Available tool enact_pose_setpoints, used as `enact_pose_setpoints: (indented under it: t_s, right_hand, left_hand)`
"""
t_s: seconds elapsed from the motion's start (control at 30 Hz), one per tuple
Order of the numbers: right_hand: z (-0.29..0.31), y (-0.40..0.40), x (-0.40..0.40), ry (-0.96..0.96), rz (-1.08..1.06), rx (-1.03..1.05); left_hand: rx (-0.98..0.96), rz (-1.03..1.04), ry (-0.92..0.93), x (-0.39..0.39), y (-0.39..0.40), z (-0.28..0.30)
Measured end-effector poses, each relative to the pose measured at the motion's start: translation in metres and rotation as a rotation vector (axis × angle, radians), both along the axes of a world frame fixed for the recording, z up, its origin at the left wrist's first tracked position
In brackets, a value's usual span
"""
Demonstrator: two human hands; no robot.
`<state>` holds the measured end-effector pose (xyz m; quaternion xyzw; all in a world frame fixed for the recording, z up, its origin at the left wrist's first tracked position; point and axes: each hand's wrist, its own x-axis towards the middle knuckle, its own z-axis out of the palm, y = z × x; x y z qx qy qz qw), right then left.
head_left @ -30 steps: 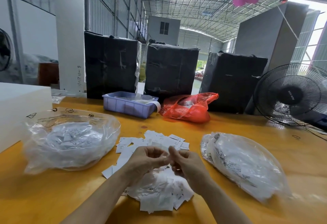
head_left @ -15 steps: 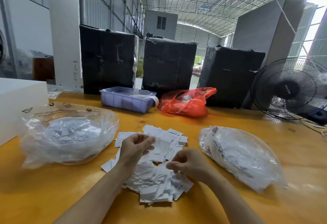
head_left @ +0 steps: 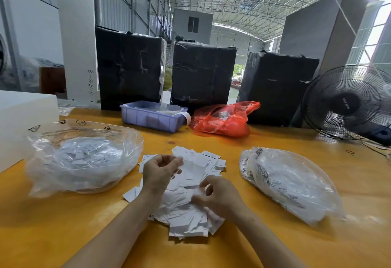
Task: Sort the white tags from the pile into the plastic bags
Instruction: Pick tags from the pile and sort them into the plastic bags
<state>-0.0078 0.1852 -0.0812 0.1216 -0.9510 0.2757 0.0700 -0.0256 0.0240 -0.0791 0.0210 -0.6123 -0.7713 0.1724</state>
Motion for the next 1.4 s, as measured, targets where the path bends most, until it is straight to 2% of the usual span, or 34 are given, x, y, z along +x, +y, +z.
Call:
enact_pose_setpoints:
  t_s: [0.2, 0.3, 0.43, 0.63, 0.83, 0.97, 1.13, 1.2, 1.33, 1.4]
  right_hand:
    - [-0.002, 0.019, -0.006, 0.142, -0.101, 0.110]
    - [0.001, 0.009, 0.001, 0.225, 0.076, 0.096]
    - [-0.006, -0.007, 0.007, 0.112, 0.200, 0.256]
    - [-0.002, 0.015, -0.003, 0.035, 0.142, 0.129]
    - [0.000, 0.020, -0.004, 0.246, 0.043, -0.003]
    - [-0.007, 0.007, -0.005, 0.311, 0.116, 0.181]
    - [-0.007, 0.004, -0.009, 0.322, 0.115, 0.266]
    - [-0.006, 0.007, -0.011, 0.317, 0.064, 0.161]
    - [0.006, 0.019, -0.008, 0.077, 0.021, -0.434]
    - [0.011, 0.026, -0.007, -0.013, -0.005, -0.630]
  left_hand:
    - [-0.068, 0.084, -0.015, -0.004, -0.011, 0.002]
    - [-0.085, 0.159, -0.016, -0.007, -0.017, -0.003]
    - [-0.115, 0.197, -0.045, -0.007, -0.009, -0.017]
    - [-0.137, 0.123, -0.024, -0.005, 0.007, -0.017]
    - [-0.222, 0.178, 0.039, -0.004, 0.002, -0.008]
    - [-0.249, 0.150, 0.054, -0.001, 0.006, -0.005]
    - [-0.252, 0.110, 0.062, 0.001, 0.010, -0.002]
    - [-0.234, 0.091, 0.063, 0.002, 0.010, -0.002]
    - [-0.178, 0.027, 0.044, 0.004, 0.008, -0.001]
    - [-0.184, 0.003, 0.029, 0.004, 0.009, 0.000]
